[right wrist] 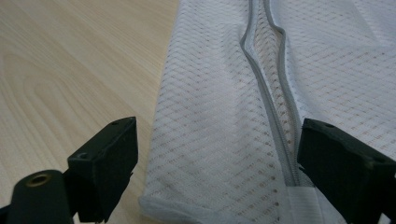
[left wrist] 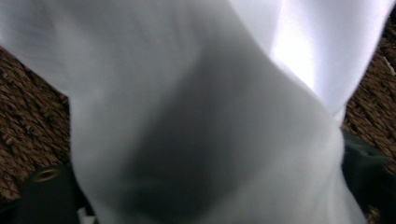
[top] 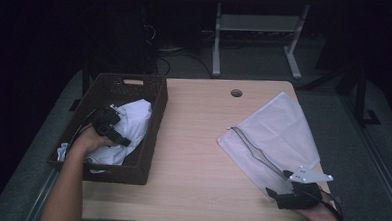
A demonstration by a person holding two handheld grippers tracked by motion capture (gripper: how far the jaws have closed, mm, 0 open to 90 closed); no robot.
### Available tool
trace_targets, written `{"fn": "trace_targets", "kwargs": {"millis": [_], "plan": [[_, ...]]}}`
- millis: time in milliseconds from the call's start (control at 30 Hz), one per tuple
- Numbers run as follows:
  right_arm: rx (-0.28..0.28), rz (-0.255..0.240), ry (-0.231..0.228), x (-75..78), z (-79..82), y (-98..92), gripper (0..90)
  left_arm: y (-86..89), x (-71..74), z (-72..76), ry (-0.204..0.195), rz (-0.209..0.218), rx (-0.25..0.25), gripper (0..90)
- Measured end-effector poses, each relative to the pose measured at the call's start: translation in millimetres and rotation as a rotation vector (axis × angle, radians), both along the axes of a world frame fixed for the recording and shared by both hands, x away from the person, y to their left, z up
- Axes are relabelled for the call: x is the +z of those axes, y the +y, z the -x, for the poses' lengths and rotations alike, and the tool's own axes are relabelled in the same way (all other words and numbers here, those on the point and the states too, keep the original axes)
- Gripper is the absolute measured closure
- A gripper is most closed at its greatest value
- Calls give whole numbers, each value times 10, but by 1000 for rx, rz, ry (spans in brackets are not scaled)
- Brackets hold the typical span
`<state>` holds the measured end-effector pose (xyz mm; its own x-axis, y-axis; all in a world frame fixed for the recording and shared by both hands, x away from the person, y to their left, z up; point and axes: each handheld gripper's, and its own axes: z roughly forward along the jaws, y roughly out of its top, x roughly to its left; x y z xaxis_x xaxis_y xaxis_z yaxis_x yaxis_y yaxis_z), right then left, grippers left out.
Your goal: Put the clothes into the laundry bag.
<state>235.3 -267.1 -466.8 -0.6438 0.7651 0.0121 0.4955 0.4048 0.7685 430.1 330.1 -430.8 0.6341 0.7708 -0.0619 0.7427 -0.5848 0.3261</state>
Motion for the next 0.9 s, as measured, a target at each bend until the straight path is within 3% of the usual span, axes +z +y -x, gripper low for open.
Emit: {"fn": "trace_targets", "kwargs": {"millis": [167, 233, 300, 400, 500, 600, 900], "plan": [[4, 10, 2, -7, -1, 1, 127, 8, 23, 5, 8, -17, 8, 377], [5, 12, 3, -8, -1, 2, 127, 7, 32, 8, 10, -27, 7, 495], [7, 15, 3, -7, 2, 5, 130, 9, 45, 9, 27, -34, 10, 603], [5, 14, 2, -7, 1, 2, 130, 26, 71, -7, 61, -28, 44, 694], [2, 15, 3, -7, 0, 2, 130, 62, 107, -16, 83, 0, 81, 717], [1, 18, 3, -8, 0, 2, 131, 108, 195, -18, 79, 24, 104, 726], [2, 20, 3, -8, 1, 4, 133, 174, 707, 29, -30, 112, 196, 733]]}}
